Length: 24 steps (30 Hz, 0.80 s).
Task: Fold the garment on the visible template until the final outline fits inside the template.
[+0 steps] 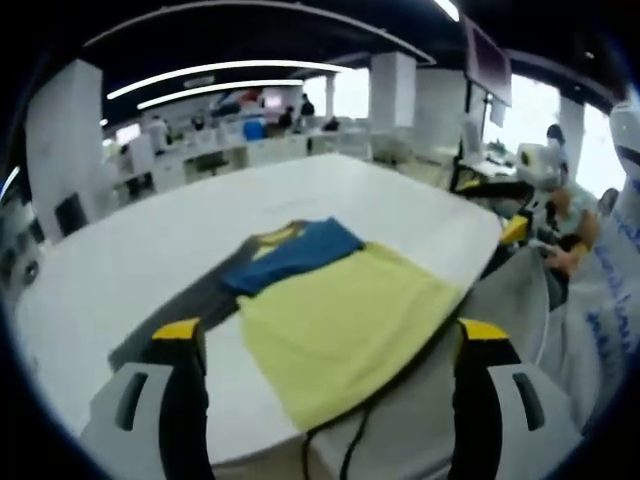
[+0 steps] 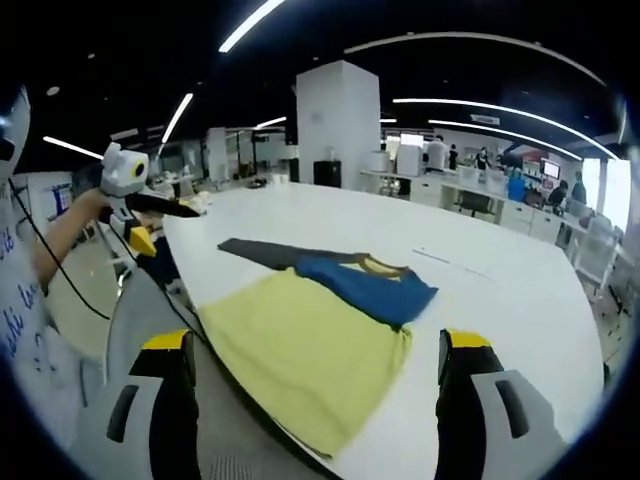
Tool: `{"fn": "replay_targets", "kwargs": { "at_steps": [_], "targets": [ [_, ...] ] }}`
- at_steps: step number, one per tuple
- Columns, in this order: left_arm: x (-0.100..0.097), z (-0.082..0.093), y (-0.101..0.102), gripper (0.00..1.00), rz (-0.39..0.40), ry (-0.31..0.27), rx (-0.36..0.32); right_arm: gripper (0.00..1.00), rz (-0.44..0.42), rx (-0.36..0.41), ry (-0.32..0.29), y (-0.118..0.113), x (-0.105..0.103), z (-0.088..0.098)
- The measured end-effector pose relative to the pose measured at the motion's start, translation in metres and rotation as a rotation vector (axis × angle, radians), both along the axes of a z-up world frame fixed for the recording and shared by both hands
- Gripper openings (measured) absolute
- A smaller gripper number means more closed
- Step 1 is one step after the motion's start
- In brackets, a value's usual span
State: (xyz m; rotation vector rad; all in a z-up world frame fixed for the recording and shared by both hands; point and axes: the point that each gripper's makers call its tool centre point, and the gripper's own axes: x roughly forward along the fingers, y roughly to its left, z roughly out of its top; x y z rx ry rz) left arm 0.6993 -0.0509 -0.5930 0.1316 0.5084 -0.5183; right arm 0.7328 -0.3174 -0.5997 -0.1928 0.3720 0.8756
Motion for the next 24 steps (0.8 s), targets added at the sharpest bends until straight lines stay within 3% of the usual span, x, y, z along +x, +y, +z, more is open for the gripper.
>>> {"fn": "replay_targets", "kwargs": {
  "at_steps": [12,24],
  "targets": [
    [0.001,-0.005,0.013,0.99,-0.076,0.002,0.015,1.00,-0.106,-0.039,-0.012,-0.003,-0.006,-0.005],
    [0.004,-0.001,0.040,0.99,-0.077,-0.023,-0.001,1.00,-0.179,-0.031,-0.027,-0.007,-0.003,0.000]
  ]
}}
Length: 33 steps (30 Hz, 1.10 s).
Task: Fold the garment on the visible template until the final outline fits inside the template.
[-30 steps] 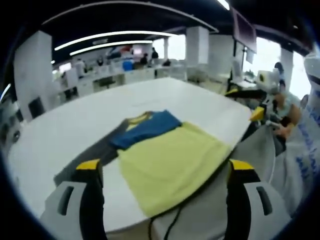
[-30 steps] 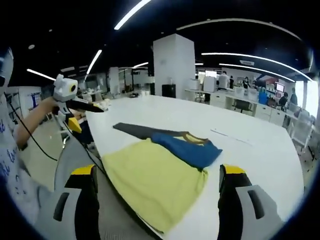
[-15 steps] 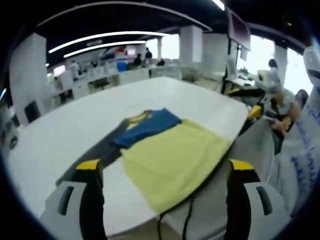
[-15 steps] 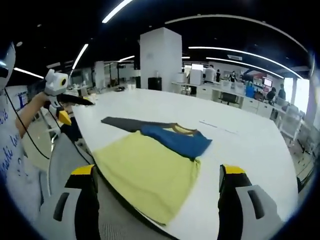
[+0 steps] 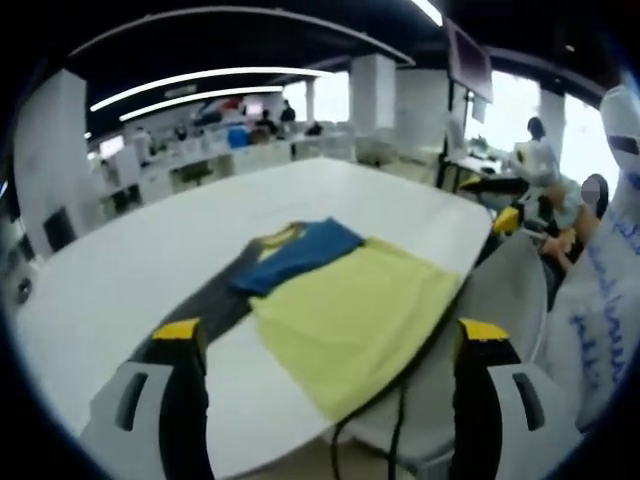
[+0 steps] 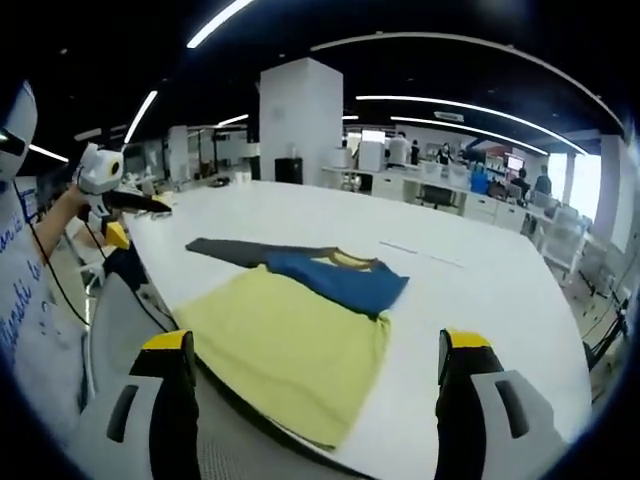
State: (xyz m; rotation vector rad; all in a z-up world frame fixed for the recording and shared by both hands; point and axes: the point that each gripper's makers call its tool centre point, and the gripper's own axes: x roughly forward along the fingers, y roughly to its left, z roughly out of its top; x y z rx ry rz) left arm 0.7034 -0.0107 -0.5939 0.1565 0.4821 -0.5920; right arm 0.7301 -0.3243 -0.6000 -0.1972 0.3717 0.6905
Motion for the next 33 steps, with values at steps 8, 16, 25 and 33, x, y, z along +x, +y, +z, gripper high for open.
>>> {"fn": "replay_targets", "kwargs": {
  "at_steps": [8,16,25,33],
  "targets": [
    [0.012,0.007,0.018,0.99,0.026,-0.017,-0.015,1.00,-0.009,-0.011,-0.003,0.003,0.003,0.002],
    [0.018,0.002,0.028,0.99,0.052,-0.002,-0.004,1.00,-0.020,0.007,0.003,-0.002,0.006,0.006],
    [0.018,-0.013,0.053,0.99,0.104,0.048,-0.004,1.00,-0.009,0.025,0.011,0.005,0.004,0.006],
    [0.026,-0.028,0.078,0.99,0.129,0.080,0.005,1.00,-0.034,0.026,0.014,0.005,-0.001,0.001]
  ]
}}
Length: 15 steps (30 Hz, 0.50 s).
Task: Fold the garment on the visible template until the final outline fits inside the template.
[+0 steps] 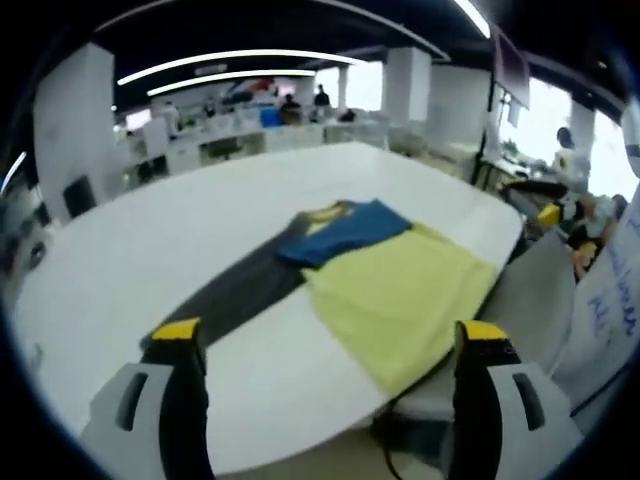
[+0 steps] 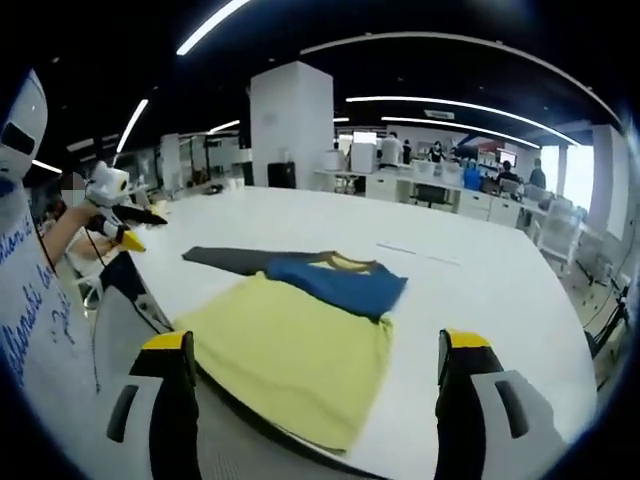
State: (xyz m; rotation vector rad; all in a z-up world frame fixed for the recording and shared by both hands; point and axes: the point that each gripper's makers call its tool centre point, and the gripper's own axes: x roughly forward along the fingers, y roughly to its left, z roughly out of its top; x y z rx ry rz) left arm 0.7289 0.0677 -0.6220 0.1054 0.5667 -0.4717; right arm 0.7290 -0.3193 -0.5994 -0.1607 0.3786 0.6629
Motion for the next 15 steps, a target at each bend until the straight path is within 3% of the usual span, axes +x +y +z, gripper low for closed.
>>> {"fn": "replay_targets", "kwargs": {
  "at_steps": [5,15],
  "targets": [
    [0.004,-0.008,0.018,0.99,0.007,0.016,0.054,1.00,-0.005,-0.023,0.009,-0.003,0.000,-0.002],
    [0.022,-0.020,0.055,0.97,0.074,0.029,0.037,1.00,-0.003,-0.046,0.011,0.001,0.002,0.000]
  ]
}}
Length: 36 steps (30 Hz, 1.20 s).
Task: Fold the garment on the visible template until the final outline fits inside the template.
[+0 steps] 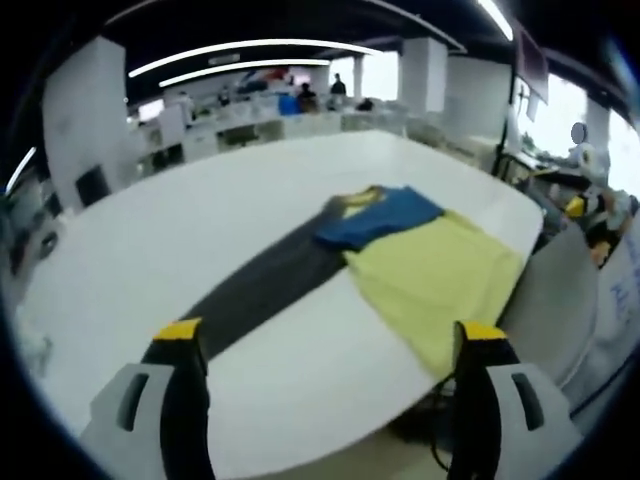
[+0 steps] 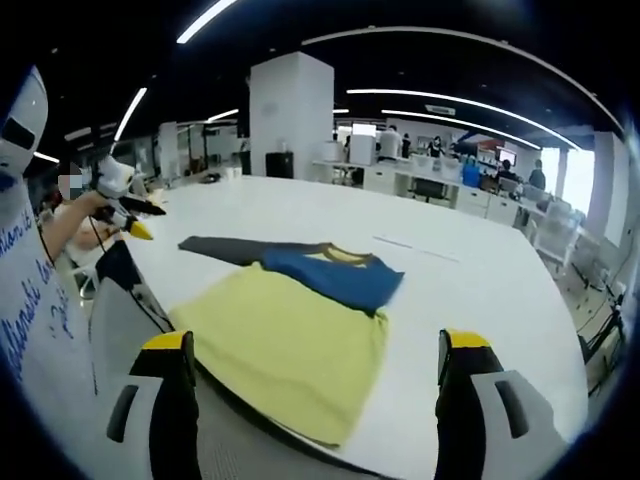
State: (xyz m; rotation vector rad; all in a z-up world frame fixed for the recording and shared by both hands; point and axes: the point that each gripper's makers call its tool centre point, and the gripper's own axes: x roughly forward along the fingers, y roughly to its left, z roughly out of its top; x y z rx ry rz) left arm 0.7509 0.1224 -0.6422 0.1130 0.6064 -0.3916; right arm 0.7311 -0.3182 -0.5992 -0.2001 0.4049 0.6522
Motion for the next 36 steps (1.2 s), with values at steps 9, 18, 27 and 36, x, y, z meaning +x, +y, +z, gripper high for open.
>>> {"fn": "replay_targets", "kwargs": {
  "at_steps": [9,18,27,36],
  "targets": [
    [0.013,-0.016,0.023,0.96,0.023,0.031,-0.031,1.00,0.006,-0.019,0.014,0.004,-0.001,-0.004],
    [0.029,-0.032,0.046,0.95,0.088,0.048,-0.045,1.00,0.005,-0.018,0.020,0.005,0.002,-0.005],
    [0.043,-0.043,0.070,0.93,0.162,0.085,-0.042,1.00,0.003,-0.015,0.026,0.005,0.005,-0.006],
    [0.057,-0.050,0.085,0.92,0.207,0.101,-0.052,1.00,-0.006,-0.007,0.030,0.003,0.005,-0.008]
  ]
}}
